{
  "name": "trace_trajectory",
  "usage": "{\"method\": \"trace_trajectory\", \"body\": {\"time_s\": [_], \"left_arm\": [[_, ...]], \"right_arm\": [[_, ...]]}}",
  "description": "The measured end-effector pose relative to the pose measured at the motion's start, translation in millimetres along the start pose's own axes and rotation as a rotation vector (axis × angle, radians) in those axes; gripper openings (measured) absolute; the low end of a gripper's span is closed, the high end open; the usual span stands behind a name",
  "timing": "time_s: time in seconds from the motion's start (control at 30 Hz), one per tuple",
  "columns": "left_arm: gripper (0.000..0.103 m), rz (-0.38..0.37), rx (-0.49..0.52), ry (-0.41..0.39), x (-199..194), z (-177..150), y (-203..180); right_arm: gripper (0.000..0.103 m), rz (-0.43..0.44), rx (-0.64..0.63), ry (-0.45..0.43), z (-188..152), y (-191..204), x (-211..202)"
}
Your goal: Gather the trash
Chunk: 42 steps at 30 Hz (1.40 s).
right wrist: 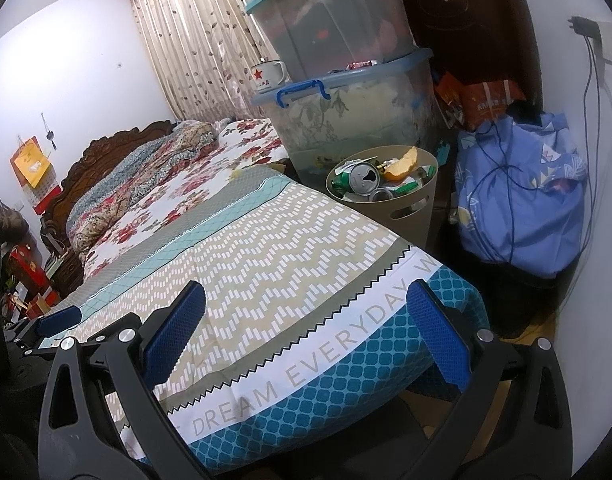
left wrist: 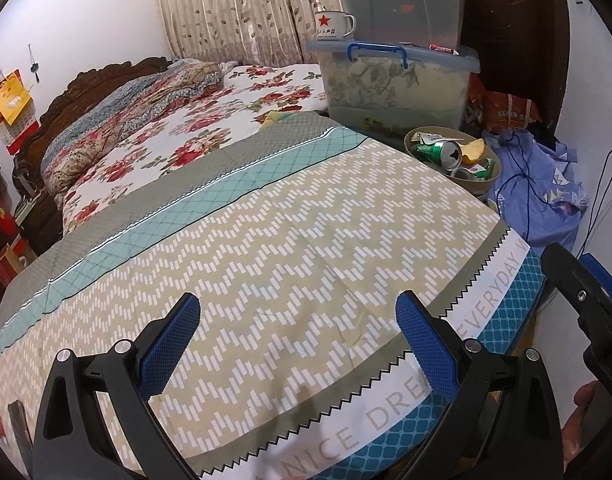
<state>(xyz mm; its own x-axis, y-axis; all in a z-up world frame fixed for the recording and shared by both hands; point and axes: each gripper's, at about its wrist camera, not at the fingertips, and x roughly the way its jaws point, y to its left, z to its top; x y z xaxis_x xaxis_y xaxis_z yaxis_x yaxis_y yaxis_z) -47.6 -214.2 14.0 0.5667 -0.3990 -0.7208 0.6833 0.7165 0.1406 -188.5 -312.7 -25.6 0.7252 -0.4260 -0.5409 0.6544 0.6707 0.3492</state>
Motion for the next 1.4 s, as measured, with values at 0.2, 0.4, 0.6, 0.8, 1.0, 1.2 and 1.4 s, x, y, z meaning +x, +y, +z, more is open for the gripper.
{"method": "trace_trajectory", "body": {"time_s": [0.2, 0.4, 0.6, 0.8, 1.0, 1.2, 1.4], "left_arm": [[0.094, 0.003, -0.005, 0.006, 1.1, -0.3, 1.4], [0.094, 0.041, -0.018, -0.003, -0.7, 0.4, 3.2], [0.094, 0.034, -0.037, 0.021, 2.6, 0.3, 5.2], [0.094, 0.069, 0.002, 0.025, 4.0, -0.8, 0.5], [0.094, 0.095, 0.031, 0.024, 4.0, -0.8, -2.6], [0.094, 0.056, 0.008, 0.024, 3.0, -0.6, 1.1], [0.094, 0.054, -0.012, -0.008, -3.2, 0.6, 4.9]], "right_arm": [[0.100, 0.000, -0.003, 0.004, 1.2, 0.8, 0.2], [0.100, 0.000, -0.002, 0.006, 1.0, 1.6, 0.5], [0.100, 0.001, -0.001, 0.007, 1.4, 2.3, 0.4], [0.100, 0.001, -0.003, 0.008, 1.4, 2.2, 0.6], [0.100, 0.001, -0.004, 0.007, 1.4, 1.5, 1.2], [0.100, 0.001, -0.004, 0.007, 1.4, 1.4, 1.2], [0.100, 0.002, -0.004, 0.007, 1.6, 1.9, 1.1]]}}
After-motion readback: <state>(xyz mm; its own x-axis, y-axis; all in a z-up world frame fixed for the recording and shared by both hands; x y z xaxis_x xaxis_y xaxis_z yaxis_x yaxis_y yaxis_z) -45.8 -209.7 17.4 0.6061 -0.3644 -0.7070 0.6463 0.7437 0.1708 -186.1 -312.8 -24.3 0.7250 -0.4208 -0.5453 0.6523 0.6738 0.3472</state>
